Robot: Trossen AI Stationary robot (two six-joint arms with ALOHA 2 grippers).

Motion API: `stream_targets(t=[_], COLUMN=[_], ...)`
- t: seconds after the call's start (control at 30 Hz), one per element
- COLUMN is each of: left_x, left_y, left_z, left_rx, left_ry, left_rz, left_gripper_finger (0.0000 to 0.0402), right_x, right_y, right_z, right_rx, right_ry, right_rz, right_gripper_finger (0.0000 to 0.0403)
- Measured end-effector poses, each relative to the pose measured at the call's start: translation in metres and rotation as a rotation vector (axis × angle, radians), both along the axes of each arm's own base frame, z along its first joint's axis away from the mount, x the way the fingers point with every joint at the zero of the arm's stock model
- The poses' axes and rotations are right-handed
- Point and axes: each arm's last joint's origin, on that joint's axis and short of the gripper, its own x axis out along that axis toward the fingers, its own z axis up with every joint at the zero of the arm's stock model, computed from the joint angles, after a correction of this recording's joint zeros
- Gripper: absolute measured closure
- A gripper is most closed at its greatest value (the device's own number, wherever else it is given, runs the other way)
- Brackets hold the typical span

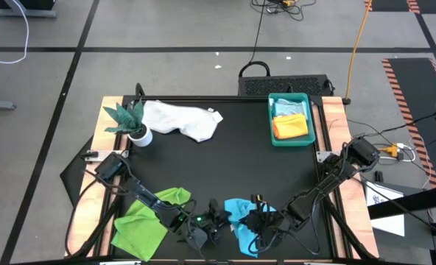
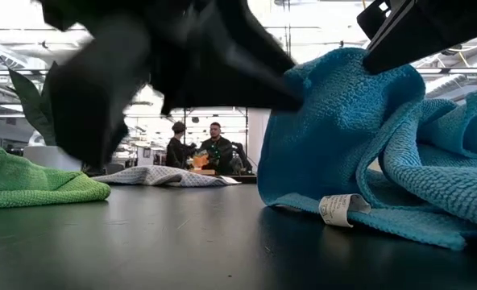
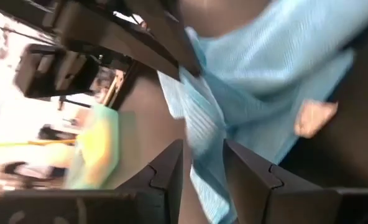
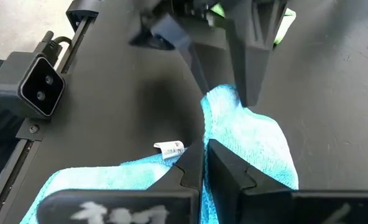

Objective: Fold microfiber towels
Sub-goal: Fold the blue microfiber cloth

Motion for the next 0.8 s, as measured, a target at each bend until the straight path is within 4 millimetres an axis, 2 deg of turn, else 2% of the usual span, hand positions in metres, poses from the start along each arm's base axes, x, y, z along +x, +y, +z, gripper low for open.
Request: stream_targets(t=[0.1, 0.17, 0.5, 0.8], left_x=[-0.002, -0.003, 0.005, 0.011], left_y=[-0.001, -0.002, -0.01, 0.001], left_z=[-0.008, -0.009, 0.003, 0.004], left_rx=[0.14, 0.162, -0.013, -0.13], left_ry=[0.016, 0.016, -0.095, -0.151], left_rz=[0.028, 0.03, -0.083, 0.045], left_gripper_finger=[0.0287, 0.0286, 0.0286, 0.0286], right_x=[0.0, 0.0, 0.0, 0.0], right_y=[0.0, 0.0, 0.0, 0.0], right_z=[0.0, 0.0, 0.0, 0.0], right_rx=[0.0, 0.0, 0.001, 0.001], right_ry=[0.0, 0.0, 0.0, 0.0], right_rz=[0.0, 0.0, 0.0, 0.0], right_gripper_finger=[0.0387, 0.0387, 0.0387, 0.0387])
